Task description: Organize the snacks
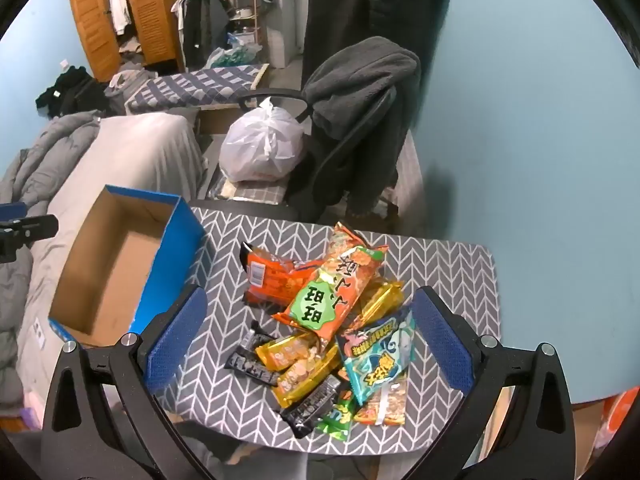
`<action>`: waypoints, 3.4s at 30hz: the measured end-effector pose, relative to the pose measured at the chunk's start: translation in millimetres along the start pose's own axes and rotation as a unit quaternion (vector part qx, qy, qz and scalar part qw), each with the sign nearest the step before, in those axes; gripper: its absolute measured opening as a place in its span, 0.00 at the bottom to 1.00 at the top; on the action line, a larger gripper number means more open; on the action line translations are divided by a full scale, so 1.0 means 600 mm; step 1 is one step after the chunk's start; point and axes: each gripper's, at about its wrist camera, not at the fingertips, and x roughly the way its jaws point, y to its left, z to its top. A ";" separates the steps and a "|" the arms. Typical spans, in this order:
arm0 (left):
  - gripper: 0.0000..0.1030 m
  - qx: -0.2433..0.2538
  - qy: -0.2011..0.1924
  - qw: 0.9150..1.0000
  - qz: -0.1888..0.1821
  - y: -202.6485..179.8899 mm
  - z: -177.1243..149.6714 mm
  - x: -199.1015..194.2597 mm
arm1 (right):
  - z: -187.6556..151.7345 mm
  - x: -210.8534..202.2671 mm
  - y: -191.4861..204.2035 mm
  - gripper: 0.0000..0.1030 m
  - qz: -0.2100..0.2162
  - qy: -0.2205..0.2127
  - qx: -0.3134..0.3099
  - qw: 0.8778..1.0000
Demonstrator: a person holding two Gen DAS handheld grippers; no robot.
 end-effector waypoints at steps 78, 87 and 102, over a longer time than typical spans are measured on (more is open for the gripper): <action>0.84 -0.013 0.004 1.000 -0.019 -0.014 0.005 -0.004 | -0.008 0.008 -0.004 0.98 0.010 0.002 0.001 1.000; 0.84 -0.013 0.003 1.000 -0.021 -0.019 0.000 -0.004 | -0.014 0.007 -0.006 0.98 0.010 0.004 0.004 1.000; 0.84 -0.006 0.003 1.000 -0.031 -0.028 -0.003 -0.007 | -0.024 0.004 -0.011 0.98 0.008 0.015 0.011 1.000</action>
